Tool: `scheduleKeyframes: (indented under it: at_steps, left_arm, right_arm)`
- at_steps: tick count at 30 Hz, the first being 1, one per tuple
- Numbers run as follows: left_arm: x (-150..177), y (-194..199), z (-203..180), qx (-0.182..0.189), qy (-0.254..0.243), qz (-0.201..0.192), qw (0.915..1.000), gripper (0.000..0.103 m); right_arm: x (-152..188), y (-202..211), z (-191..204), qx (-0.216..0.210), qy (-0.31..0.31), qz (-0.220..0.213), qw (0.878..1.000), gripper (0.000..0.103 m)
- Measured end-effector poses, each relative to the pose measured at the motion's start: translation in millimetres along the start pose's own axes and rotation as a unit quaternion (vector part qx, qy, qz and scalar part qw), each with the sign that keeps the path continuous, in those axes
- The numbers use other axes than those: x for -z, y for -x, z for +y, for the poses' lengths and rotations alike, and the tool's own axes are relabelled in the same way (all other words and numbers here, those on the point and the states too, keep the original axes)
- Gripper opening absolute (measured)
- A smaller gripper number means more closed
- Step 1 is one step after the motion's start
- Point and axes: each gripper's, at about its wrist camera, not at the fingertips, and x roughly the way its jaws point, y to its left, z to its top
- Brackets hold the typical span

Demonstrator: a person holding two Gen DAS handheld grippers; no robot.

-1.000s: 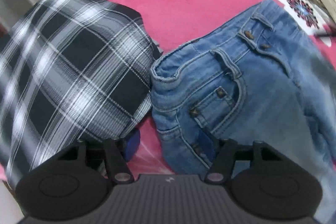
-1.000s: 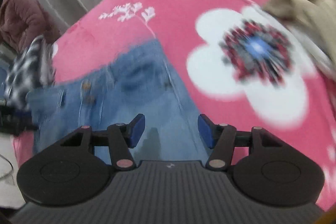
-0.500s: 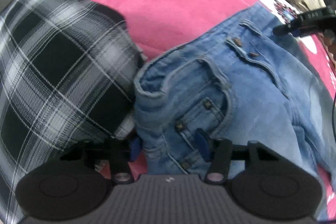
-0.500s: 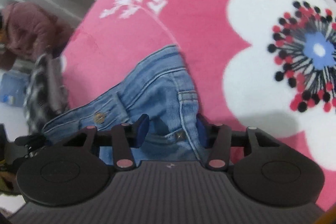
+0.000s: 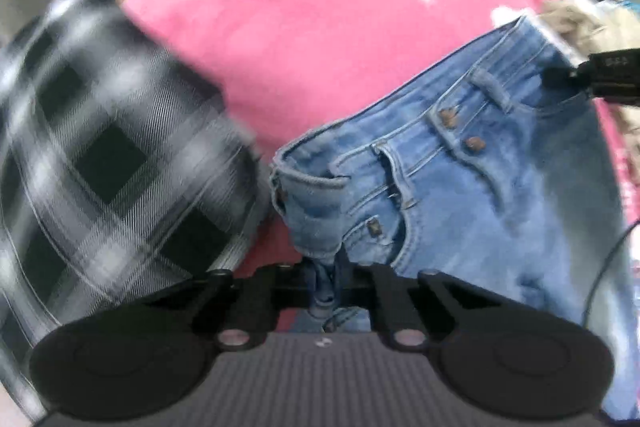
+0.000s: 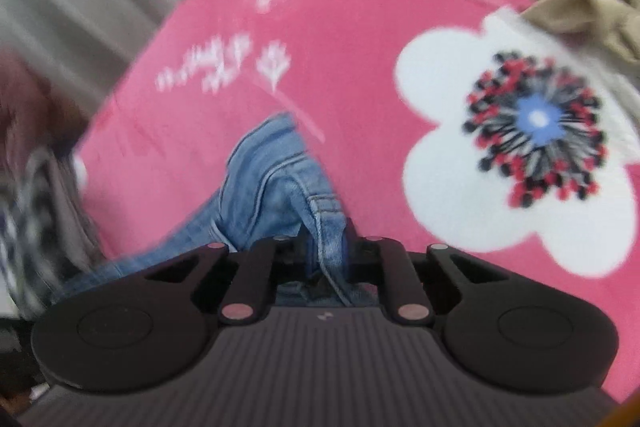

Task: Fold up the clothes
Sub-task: 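Grasp the jeans waistband with the left gripper while the right gripper grasps the fly, then lift the jeans by the waistband with both grippers and lay them straight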

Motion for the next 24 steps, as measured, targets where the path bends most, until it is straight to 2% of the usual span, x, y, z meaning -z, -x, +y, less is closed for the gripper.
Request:
scheduleKeyframes:
  at_steps: [5,10,13,15,17,19,24]
  left_arm:
    - [-25.0,32.1,-12.8,0.053,0.011,-0.053,0.9971,0.006]
    - [-51.0,20.7,-57.5,0.107,0.056,-0.083,0.9892,0.006]
    - [-67.7,11.0,-80.8,0.135,0.071,-0.105,0.9827,0.006]
    - [-77.6,10.9,-82.1,0.146,0.078,-0.122,0.9786,0.006]
    - [-92.6,7.5,-69.1,0.147,0.086,-0.132,0.9765,0.006]
    - [-99.8,12.0,-44.9,0.132,0.1,-0.149,0.9748,0.006]
    - [-112.6,21.9,16.8,0.06,0.125,-0.182,0.9734,0.006]
  right_arm:
    - [4.0,51.6,-19.5,0.009,-0.076,-0.075,0.994,0.01]
    - [-11.7,97.6,-55.3,0.06,-0.148,-0.172,0.972,0.01]
    - [-31.9,114.6,-77.1,0.083,-0.163,-0.198,0.963,0.01]
    - [-48.5,116.5,-82.3,0.088,-0.157,-0.206,0.962,0.01]
    - [-68.1,111.9,-79.1,0.088,-0.142,-0.21,0.963,0.01]
    - [-87.4,100.9,-67.7,0.07,-0.124,-0.211,0.967,0.01]
    - [-120.1,51.1,-5.4,0.009,-0.026,-0.188,0.982,0.01]
